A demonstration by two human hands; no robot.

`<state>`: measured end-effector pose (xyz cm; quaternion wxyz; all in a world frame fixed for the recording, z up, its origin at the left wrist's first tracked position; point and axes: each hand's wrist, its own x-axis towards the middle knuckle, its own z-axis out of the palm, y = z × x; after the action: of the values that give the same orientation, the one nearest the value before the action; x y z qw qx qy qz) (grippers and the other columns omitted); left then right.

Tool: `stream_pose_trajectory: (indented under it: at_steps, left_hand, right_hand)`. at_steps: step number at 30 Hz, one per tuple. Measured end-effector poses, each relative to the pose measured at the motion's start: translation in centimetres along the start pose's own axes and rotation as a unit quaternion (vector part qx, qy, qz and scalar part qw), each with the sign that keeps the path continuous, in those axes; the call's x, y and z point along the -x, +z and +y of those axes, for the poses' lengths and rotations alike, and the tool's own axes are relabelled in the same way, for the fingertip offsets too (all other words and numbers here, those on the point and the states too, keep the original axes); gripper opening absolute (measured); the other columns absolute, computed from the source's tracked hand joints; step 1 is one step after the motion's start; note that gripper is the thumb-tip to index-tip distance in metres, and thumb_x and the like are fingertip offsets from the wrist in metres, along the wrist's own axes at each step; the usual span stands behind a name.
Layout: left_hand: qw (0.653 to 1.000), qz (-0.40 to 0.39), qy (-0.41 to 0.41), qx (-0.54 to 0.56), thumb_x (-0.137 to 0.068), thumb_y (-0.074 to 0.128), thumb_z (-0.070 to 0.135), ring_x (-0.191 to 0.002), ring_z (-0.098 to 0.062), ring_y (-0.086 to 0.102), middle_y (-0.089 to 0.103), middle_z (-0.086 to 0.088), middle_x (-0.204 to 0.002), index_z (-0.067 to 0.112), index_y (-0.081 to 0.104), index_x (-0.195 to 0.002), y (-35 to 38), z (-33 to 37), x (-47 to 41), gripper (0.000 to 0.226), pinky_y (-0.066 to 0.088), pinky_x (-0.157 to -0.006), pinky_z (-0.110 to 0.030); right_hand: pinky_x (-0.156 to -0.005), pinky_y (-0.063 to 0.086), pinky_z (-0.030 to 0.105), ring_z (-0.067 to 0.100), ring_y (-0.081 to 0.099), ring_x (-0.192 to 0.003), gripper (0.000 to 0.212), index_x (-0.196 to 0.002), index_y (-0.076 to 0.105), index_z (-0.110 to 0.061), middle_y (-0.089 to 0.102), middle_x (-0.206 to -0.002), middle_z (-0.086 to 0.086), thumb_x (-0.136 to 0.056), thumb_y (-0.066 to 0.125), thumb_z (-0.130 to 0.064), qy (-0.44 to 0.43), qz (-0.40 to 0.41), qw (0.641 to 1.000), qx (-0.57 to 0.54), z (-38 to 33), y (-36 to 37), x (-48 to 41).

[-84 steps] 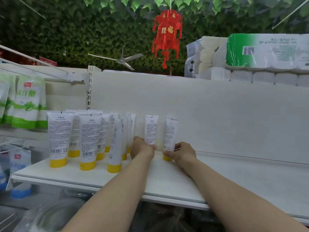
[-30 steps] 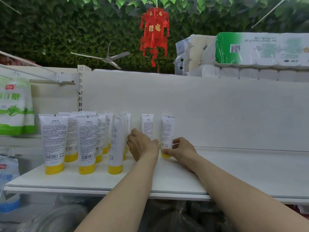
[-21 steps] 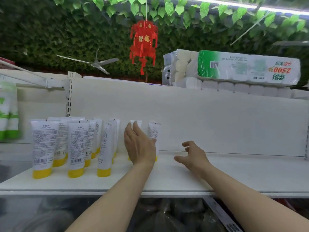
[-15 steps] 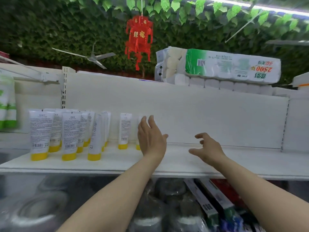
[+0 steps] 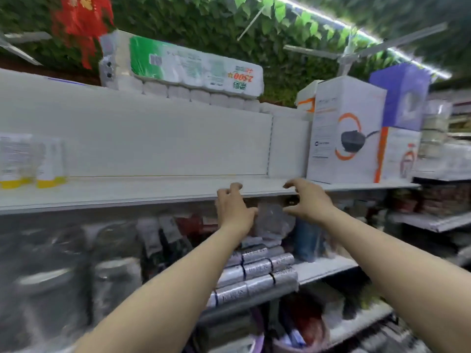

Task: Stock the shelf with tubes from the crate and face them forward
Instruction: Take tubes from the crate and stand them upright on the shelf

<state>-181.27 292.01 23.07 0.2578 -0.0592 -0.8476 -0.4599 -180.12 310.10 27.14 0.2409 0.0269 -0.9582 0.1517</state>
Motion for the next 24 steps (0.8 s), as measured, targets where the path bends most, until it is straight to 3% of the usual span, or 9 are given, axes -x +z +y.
stream_pose_trajectory:
  at_steps: [5,12,17,20,24]
  left_hand:
    - [0.996,-0.083,0.005,0.013,-0.078,0.078,0.020,-0.120,-0.026,0.041,0.038,-0.008,-0.132,0.024,0.048,-0.131,11.8,4.9,5.0,0.061,0.040,-0.098,-0.032]
    - [0.982,-0.187,0.031,-0.005,-0.080,0.077,0.022,-0.122,-0.029,0.038,0.036,-0.008,-0.132,0.024,0.046,-0.131,25.6,8.0,8.8,0.059,0.035,-0.102,-0.034]
    - [0.970,-0.240,0.034,-0.005,-0.077,0.079,0.023,-0.122,-0.031,0.043,0.039,-0.011,-0.130,0.022,0.049,-0.130,35.6,7.4,9.6,0.061,0.036,-0.102,-0.033]
    - [0.962,-0.273,0.002,0.005,-0.077,0.078,0.018,-0.120,-0.029,0.044,0.038,-0.011,-0.132,0.021,0.049,-0.130,41.9,5.9,9.4,0.061,0.036,-0.094,-0.027]
    - [0.950,-0.308,-0.048,-0.023,-0.075,0.079,0.023,-0.117,-0.035,0.048,0.039,-0.014,-0.130,0.021,0.051,-0.128,50.0,2.2,9.1,0.060,0.042,-0.100,-0.034]
  right_hand:
    - [-0.089,0.049,0.039,0.032,0.053,-0.111,0.063,-0.126,0.051,-0.032,0.057,-0.117,0.008,-0.069,0.079,-0.035,0.072,-0.031,0.995,0.060,13.1,-2.1,4.2]
    - [-0.092,0.049,0.041,0.029,0.046,-0.122,0.061,-0.126,0.048,-0.034,0.049,-0.131,0.007,-0.075,0.079,-0.034,0.150,-0.067,0.983,0.087,28.0,-1.3,8.1]
    - [-0.089,0.049,0.039,0.029,0.045,-0.119,0.056,-0.127,0.048,-0.032,0.051,-0.123,0.006,-0.078,0.076,-0.032,0.187,-0.112,0.970,0.111,37.2,1.3,8.3]
    - [-0.091,0.049,0.040,0.029,0.045,-0.120,0.055,-0.125,0.049,-0.033,0.052,-0.123,0.005,-0.077,0.076,-0.034,0.188,-0.142,0.963,0.129,42.3,4.1,7.1]
    - [-0.085,0.047,0.039,0.032,0.047,-0.117,0.056,-0.129,0.049,-0.027,0.053,-0.122,0.010,-0.080,0.077,-0.035,0.203,-0.201,0.949,0.131,48.6,9.3,5.6]
